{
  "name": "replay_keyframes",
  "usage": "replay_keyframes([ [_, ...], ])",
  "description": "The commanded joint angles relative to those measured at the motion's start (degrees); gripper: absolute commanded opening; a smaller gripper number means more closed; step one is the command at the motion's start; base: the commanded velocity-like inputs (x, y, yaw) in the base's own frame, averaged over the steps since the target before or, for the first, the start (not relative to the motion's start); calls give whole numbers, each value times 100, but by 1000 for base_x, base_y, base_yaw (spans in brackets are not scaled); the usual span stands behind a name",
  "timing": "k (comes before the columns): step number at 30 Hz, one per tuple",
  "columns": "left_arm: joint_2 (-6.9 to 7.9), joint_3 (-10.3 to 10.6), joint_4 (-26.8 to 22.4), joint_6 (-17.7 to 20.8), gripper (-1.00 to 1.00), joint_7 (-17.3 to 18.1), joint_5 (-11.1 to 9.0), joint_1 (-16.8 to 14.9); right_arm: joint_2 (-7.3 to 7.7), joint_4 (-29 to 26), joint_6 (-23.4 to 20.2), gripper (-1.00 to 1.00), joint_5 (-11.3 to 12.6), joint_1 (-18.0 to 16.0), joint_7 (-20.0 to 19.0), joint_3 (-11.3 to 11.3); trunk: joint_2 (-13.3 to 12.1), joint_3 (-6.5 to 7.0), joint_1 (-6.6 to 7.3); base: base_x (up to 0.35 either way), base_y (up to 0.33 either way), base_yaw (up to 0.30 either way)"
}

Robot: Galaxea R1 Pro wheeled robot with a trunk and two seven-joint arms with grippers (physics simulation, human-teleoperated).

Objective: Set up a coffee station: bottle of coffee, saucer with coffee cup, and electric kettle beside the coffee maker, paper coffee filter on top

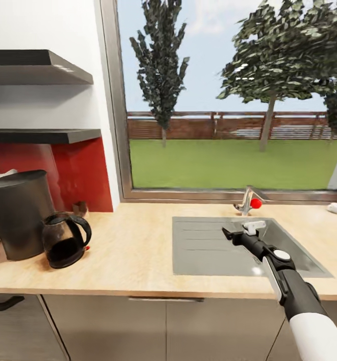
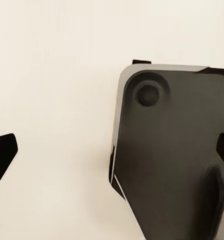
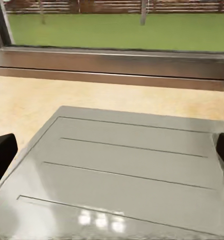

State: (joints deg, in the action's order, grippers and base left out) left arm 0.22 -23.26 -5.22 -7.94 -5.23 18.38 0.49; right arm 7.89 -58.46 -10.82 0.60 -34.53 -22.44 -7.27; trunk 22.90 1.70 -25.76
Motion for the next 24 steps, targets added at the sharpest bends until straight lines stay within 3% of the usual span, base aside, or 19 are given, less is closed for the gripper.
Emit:
replay_keyframes([
  [1,-6,-38,-5,-15,100,-24,60,4,-1,12,-33,100,2,-1,-33,-11,2,5,-2,0,-260,-242],
  [15,2,-80,1,-8,100,-48,48,7,-12,36,-34,100,2,-1,-33,-2,2,75,-2,0,-267,-231],
  [24,22,-82,50,17,100,-48,43,47,-17,28,-32,100,10,-1,-35,-2,2,86,-2,0,-268,-49],
])
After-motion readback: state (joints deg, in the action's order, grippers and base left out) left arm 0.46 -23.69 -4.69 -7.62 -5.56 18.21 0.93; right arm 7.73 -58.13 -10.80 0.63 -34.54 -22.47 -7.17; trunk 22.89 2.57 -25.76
